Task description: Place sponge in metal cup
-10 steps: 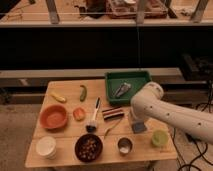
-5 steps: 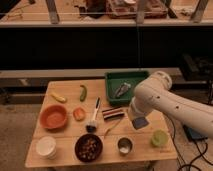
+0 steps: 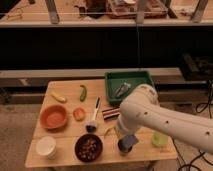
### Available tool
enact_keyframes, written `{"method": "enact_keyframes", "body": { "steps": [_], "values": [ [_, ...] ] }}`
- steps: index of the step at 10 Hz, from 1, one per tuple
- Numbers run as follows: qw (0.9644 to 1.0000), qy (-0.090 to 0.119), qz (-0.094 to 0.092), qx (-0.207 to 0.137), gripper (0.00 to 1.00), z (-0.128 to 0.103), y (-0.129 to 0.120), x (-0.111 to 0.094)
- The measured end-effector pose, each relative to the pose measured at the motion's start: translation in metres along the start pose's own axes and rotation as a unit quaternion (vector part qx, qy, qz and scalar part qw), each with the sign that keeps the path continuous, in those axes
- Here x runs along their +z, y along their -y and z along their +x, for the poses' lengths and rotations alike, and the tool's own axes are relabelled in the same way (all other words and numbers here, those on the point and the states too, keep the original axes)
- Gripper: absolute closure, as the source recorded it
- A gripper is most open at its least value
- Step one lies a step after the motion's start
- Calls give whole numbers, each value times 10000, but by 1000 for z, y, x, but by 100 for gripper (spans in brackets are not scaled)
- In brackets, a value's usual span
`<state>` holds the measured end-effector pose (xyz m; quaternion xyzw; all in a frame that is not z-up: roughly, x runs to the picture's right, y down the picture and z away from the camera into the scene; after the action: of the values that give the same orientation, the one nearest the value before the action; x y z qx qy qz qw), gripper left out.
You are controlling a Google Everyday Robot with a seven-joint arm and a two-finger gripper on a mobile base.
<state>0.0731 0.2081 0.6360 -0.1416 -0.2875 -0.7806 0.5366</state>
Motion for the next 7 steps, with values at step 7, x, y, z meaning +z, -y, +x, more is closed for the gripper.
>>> {"method": "enact_keyframes", "body": {
  "steps": [7],
  "values": [
    [9983,343,95,460,79,-12,2,36]
  ]
}}
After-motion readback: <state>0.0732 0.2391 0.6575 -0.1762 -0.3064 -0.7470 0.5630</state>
